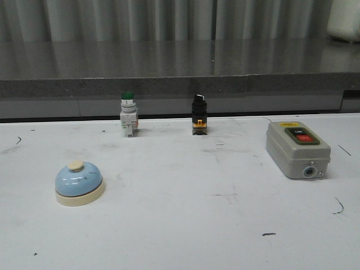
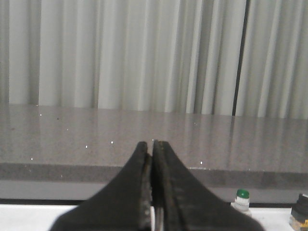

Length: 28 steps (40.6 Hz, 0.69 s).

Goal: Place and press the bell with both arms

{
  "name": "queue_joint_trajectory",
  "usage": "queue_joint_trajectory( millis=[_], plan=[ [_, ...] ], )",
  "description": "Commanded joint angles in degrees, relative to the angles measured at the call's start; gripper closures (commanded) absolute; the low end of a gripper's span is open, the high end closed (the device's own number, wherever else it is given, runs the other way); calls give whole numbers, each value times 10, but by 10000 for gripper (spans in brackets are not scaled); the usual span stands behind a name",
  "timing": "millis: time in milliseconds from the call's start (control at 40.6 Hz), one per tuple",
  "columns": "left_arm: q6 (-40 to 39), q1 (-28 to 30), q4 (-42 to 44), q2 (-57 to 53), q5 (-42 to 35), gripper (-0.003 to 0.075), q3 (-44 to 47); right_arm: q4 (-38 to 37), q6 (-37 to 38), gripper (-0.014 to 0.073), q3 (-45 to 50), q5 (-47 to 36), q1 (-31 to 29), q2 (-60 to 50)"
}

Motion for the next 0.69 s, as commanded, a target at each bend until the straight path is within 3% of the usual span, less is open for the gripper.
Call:
queue_joint_trajectory(
  millis=[0,172,369,418,517,615,664],
  plan=[
    [-2,1,-2,40,36,741,-78,3,0,663,-69,0,-5,30],
    [1,1,-2,143,101,740,-135,5,0,663,-121,45,-5,104],
    [1,0,-2,203,92,736,-141,5,0,663,-124,23,-5,114],
    [1,0,-2,209,88,706,-141,5,0,663,-124,22,-5,114],
    [1,0,-2,213,78,521,-141,5,0,663,-124,22,-5,114],
    [1,0,-2,213,76,227,-141,5,0,663,-124,22,-5,114],
    [1,0,-3,214,75,132,-141,5,0,663,-124,22,-5,114]
  ],
)
